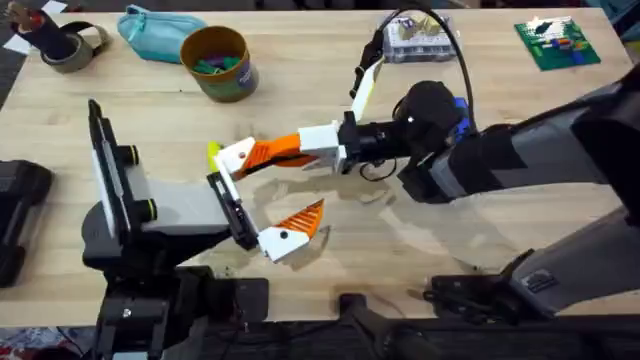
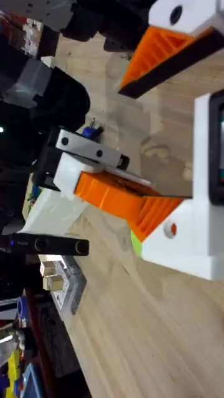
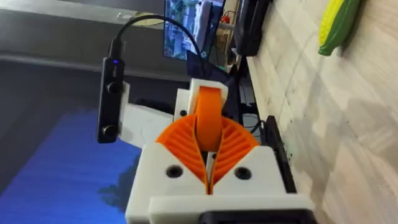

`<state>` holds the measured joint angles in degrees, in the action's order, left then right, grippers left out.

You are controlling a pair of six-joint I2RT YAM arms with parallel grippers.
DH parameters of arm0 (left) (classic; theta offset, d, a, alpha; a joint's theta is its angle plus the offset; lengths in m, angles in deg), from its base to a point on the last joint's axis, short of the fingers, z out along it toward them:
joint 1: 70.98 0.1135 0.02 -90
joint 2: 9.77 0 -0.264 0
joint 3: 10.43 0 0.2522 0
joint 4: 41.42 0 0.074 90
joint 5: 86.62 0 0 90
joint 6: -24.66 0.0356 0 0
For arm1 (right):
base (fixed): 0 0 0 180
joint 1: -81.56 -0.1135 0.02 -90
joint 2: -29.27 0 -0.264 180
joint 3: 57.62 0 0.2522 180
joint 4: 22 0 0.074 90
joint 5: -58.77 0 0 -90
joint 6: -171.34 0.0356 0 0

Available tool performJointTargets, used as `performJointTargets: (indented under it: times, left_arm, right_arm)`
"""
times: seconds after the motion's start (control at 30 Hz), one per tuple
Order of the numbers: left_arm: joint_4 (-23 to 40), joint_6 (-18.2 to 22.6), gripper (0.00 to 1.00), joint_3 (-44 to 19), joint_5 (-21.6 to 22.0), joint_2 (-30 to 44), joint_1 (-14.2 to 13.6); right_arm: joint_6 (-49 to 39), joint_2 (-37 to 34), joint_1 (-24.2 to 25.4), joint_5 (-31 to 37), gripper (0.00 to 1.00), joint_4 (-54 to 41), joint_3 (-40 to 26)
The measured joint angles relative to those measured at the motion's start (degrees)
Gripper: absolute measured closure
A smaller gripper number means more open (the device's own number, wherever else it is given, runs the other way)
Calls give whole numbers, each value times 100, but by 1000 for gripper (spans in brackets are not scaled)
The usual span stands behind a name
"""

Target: Pick up the gripper from the table and insert it into the empty holder that is missing its gripper. Then pick up a screw, insert it into the mounting hole, and use the screwdriver to tighten it. Finally, clean up the table by picking up the vegetable and placing it into the bucket.

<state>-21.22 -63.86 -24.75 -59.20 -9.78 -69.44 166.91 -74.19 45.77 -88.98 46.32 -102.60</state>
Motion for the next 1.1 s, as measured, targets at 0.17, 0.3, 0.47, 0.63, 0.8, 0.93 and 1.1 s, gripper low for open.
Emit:
performJointTargets:
  times: [0.17,0.3,0.47,0.63,0.8,0.93,1.1]
  left_arm:
    - [0,-34,14,0,33,0,0]
    - [-2,-40,14,0,44,0,0]
    - [-4,-38,14,0,44,0,0]
    - [-4,-38,14,0,44,0,0]
    - [-4,-38,14,0,44,0,0]
    - [6,-35,14,0,-78,0,-28]
    - [15,-35,14,0,-114,0,-28]
  right_arm:
    - [-66,0,2,-55,991,-243,-109]
    - [-118,0,2,-76,991,-273,-131]
    - [-159,0,2,-103,991,-279,-140]
    - [-161,0,2,-103,991,-281,-140]
    - [-165,0,2,-107,904,-288,-142]
    - [-189,0,-90,-209,411,-314,-142]
    - [-224,0,-160,-302,9,-321,-142]
